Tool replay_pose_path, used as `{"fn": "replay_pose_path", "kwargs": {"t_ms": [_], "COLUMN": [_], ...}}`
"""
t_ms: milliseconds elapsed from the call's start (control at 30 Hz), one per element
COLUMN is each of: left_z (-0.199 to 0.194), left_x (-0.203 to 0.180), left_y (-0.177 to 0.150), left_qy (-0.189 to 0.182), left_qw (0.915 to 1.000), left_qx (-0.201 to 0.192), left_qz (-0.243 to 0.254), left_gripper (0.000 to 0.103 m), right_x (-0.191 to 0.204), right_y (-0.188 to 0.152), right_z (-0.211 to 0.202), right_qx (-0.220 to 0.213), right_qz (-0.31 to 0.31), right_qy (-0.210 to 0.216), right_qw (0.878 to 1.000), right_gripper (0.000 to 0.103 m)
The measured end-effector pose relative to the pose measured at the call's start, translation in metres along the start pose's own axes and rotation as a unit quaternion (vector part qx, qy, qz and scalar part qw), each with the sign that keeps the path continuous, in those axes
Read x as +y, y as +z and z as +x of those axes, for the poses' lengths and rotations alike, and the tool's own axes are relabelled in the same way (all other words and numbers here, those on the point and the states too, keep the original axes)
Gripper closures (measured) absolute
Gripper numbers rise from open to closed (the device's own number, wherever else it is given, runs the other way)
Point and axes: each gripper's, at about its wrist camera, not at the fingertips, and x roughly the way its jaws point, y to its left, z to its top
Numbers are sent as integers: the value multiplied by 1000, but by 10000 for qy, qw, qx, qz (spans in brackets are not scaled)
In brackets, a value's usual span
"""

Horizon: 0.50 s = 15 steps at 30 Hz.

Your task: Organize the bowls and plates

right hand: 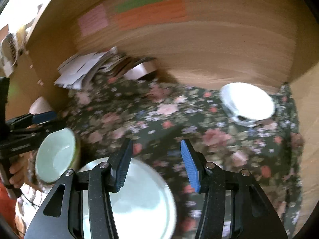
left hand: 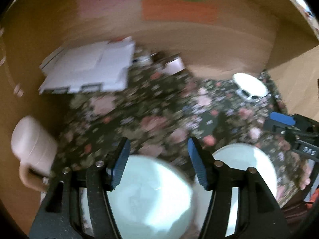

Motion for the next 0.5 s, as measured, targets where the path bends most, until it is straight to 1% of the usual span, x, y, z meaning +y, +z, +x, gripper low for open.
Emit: {"fn": "replay_pose_path", "kwargs": {"t_ms": [67, 167, 300, 400, 500], "left_z": [2, 9, 27, 43, 57], "left_x": [-16, -42, -74, -90, -99], "left_y": [12, 29, 51, 67, 79], "left_qy": [-173, -358, -576, -672, -597], "left_qw": [9998, 9989, 9975, 9965, 9970], "left_qx": [-68, -118, -14, 63, 36], "left_qz": [65, 267, 421, 486, 496], "left_gripper": [36, 36, 35, 33, 32], "right_x": [-14, -38, -70, -88, -110], "right_y": [4, 10, 19, 24, 29], "right_z": [-3, -5, -3, 2, 12], "right_qx": [-53, -137, -192, -188, -147], "right_qz": [97, 259, 511, 639, 768], "right_qy": [-113, -330, -579, -756, -941], "right_qw": [9999, 9990, 9968, 9949, 9925], "right_gripper": [56, 56, 56, 56, 56]}}
